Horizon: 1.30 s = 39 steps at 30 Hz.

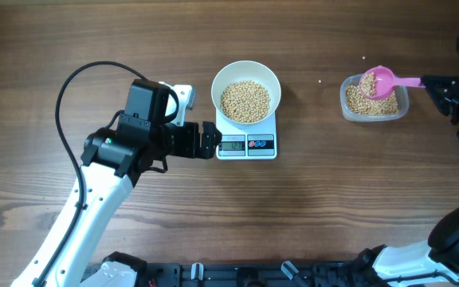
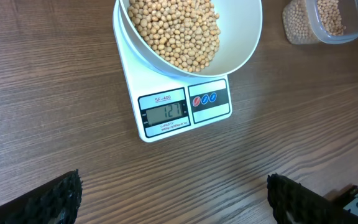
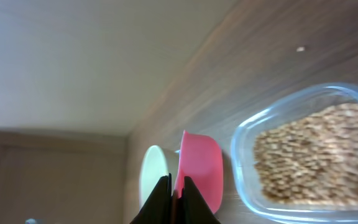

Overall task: Scoop item into bowl and weigh 150g on scale
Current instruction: 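Lower the pink scoop into the tub and drag it through soybeans, then lift the filled pink scoop up and left over the white bowl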

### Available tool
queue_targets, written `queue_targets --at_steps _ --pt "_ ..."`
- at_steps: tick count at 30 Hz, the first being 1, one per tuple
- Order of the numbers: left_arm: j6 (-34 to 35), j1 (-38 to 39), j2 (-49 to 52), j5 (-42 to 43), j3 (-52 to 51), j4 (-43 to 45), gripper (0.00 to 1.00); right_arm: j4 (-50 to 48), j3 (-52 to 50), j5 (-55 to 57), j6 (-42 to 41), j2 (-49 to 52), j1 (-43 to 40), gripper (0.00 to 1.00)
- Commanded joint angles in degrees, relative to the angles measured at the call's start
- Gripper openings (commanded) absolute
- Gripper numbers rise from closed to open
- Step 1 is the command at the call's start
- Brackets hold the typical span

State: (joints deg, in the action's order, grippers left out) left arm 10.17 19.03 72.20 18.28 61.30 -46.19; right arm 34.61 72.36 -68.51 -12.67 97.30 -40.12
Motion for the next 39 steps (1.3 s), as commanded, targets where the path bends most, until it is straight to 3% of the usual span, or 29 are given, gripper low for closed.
queue_targets --at_steps 1,9,14,20,29,39 --pt "-0.9 0.2 0.1 0.7 -0.4 0.2 1.0 -0.5 -0.5 -8.7 -1.1 0.7 0.5 0.04" --pt "-0.9 0.2 0.1 0.7 -0.4 0.2 1.0 -3.7 -0.5 -9.4 -2.5 0.7 7.8 0.04" --pt "-0.9 0.2 0.1 0.7 -0.4 0.2 1.0 -13.6 -0.5 -9.4 -7.0 0.7 17.2 0.04" --pt "-0.9 0.2 0.1 0.7 -0.4 0.2 1.0 -24.3 -0.5 -3.3 -6.7 0.7 26.8 0.04" --pt "-0.9 0.2 0.1 0.7 -0.4 0.2 1.0 -30.8 -0.5 0.3 8.1 0.7 36.9 0.04" --pt "-0.9 0.2 0.1 0.7 -0.4 0.2 1.0 -32.4 -0.4 10.9 13.2 -0.9 43.8 0.04"
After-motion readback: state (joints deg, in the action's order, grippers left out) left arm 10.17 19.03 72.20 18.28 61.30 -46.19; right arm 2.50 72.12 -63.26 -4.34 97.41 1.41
